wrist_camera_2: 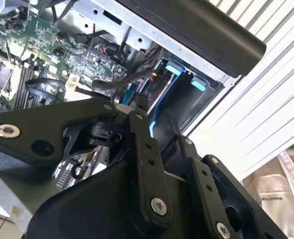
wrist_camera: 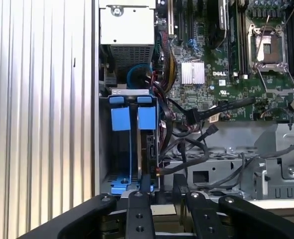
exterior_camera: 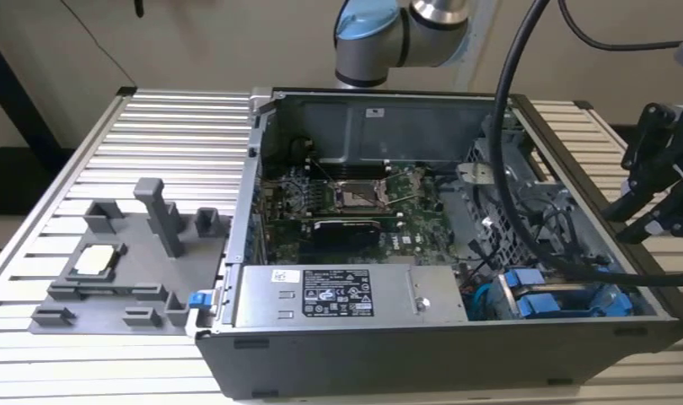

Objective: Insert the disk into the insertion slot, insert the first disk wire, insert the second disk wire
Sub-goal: 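Insert the second disk wire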

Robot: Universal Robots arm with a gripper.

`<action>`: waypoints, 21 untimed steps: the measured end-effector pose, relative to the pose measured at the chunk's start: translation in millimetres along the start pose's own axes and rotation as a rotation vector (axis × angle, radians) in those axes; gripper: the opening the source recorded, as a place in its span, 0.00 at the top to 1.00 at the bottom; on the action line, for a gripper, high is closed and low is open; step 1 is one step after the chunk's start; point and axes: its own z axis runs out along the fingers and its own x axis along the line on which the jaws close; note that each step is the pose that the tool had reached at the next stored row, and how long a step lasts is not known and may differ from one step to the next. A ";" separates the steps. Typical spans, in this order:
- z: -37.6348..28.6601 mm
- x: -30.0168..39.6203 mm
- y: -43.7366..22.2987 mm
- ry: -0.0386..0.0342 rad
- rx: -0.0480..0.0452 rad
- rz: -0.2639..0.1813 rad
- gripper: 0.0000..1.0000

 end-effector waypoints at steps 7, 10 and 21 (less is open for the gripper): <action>0.5 -6.3 1.6 -0.0005 0.0432 -0.003 0.67; 1.2 -9.9 4.8 -0.0011 0.0742 -0.005 0.67; 4.6 -15.9 27.5 -0.0017 0.0986 -0.004 0.67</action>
